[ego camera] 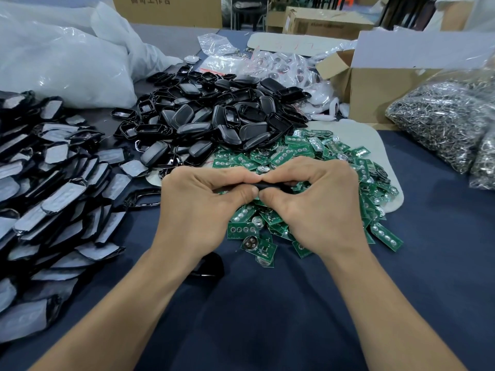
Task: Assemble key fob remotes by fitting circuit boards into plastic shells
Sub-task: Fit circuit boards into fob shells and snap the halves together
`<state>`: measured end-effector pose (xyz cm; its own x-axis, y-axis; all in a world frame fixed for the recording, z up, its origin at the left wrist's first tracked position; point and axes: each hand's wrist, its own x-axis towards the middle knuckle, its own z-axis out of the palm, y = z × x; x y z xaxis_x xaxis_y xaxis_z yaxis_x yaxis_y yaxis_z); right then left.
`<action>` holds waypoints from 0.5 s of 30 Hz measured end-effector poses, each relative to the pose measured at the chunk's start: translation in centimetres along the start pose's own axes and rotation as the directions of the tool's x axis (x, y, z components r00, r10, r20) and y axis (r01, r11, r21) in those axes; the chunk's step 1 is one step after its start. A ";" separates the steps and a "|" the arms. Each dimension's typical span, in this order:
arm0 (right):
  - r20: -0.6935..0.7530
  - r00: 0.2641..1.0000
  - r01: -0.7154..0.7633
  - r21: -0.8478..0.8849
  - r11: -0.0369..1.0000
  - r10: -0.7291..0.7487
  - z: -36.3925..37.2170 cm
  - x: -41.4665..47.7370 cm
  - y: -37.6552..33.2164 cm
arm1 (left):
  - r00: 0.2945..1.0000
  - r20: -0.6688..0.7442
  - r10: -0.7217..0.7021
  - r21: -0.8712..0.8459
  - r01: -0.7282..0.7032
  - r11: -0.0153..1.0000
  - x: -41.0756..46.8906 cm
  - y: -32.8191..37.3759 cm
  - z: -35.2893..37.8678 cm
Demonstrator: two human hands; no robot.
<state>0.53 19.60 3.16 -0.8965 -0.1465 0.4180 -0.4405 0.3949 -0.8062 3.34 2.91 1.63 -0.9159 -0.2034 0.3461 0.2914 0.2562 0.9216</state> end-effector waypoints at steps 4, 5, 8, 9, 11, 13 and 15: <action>0.030 0.999 0.015 0.000 1.000 -0.015 -0.2 0.1 0.1 | 1.000 -0.013 -0.004 -0.031 0.004 1.000 0.0 0.1 0.1; 0.024 1.000 0.021 -0.004 1.000 -0.021 -0.3 0.2 0.1 | 1.000 -0.015 -0.008 -0.043 0.008 0.999 0.1 0.2 0.1; -0.018 0.999 -0.049 0.119 0.992 0.051 -0.3 0.6 0.1 | 0.999 -0.005 -0.053 -0.079 0.053 0.995 0.4 0.1 0.1; -0.025 0.994 -0.099 0.247 0.964 0.108 -0.3 0.7 0.0 | 0.997 0.005 -0.074 -0.093 0.074 0.993 0.5 0.1 0.1; 0.009 0.975 -0.193 0.520 0.832 0.221 -0.2 0.8 -0.2 | 0.991 0.022 -0.130 -0.138 0.132 0.982 0.5 0.2 0.3; 0.129 0.938 -0.323 0.669 0.669 0.323 0.0 0.8 -0.2 | 0.988 0.017 -0.157 -0.172 0.157 0.973 0.4 0.4 0.6; 0.257 0.885 -0.453 0.670 0.588 0.389 0.1 0.9 0.0 | 0.991 -0.036 -0.130 -0.164 0.122 0.979 0.4 0.5 0.6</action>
<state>-0.25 19.36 3.46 -0.9767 -0.2085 -0.0516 0.1158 -0.3090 -0.9440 2.98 3.55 2.12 -0.9354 -0.2687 0.2299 0.2187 0.0714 0.9732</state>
